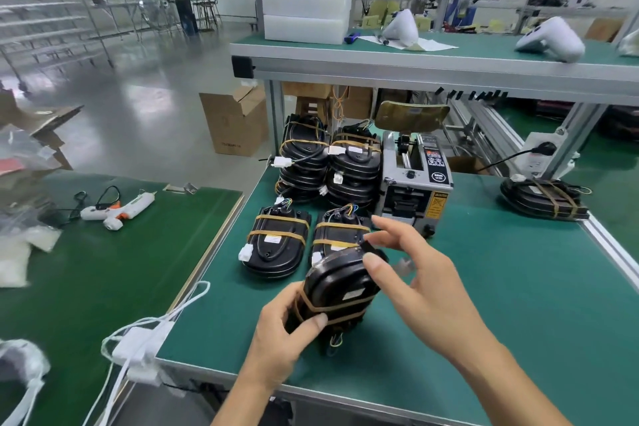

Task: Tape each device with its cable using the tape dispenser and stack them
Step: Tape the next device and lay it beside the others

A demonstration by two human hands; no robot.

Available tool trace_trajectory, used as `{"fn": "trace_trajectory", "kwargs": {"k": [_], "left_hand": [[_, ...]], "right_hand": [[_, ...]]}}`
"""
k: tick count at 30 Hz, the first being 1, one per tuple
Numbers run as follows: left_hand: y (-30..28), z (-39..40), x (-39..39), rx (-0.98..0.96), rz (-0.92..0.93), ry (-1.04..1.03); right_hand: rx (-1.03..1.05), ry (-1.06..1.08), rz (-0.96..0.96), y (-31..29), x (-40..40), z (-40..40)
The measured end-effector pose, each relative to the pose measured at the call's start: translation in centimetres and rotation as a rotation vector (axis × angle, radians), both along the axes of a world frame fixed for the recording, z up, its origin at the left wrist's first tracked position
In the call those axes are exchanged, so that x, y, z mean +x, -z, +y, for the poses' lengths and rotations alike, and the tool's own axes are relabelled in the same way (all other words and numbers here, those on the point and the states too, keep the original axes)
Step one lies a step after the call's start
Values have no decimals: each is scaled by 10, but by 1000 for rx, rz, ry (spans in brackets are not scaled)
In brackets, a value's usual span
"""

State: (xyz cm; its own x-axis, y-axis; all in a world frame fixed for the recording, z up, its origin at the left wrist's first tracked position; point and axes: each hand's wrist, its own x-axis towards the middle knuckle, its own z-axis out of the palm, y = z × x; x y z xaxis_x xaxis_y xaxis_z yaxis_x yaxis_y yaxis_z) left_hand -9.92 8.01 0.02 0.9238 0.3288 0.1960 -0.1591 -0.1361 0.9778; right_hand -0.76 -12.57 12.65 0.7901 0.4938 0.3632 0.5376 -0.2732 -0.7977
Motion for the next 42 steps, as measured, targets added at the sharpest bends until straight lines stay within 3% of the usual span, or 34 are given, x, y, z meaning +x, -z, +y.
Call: {"fn": "trace_trajectory", "kwargs": {"k": [4,6,15,19,23,31,36,42], "left_hand": [[2,2,1,-47,-36,-61],[4,2,0,-73,-60,-85],[-2,-6,0,-33,-192,-242],[-36,-12,3,76,-326,-431],[-84,-18,14,114,-344,-548],[-96,-23,26,298,-164,-274],[-84,-24,21,284,-222,-250],[-75,-24,17,325,-286,-290]], "right_hand": [[151,-123,320,0,5,15],[203,-157,391,1,3,21],[170,4,296,11,-6,37],[198,-3,301,12,-9,41],[294,-81,359,14,-9,42],[540,-186,686,-1,1,33],[513,-231,892,-14,8,26],[419,-171,883,-20,7,29]]}}
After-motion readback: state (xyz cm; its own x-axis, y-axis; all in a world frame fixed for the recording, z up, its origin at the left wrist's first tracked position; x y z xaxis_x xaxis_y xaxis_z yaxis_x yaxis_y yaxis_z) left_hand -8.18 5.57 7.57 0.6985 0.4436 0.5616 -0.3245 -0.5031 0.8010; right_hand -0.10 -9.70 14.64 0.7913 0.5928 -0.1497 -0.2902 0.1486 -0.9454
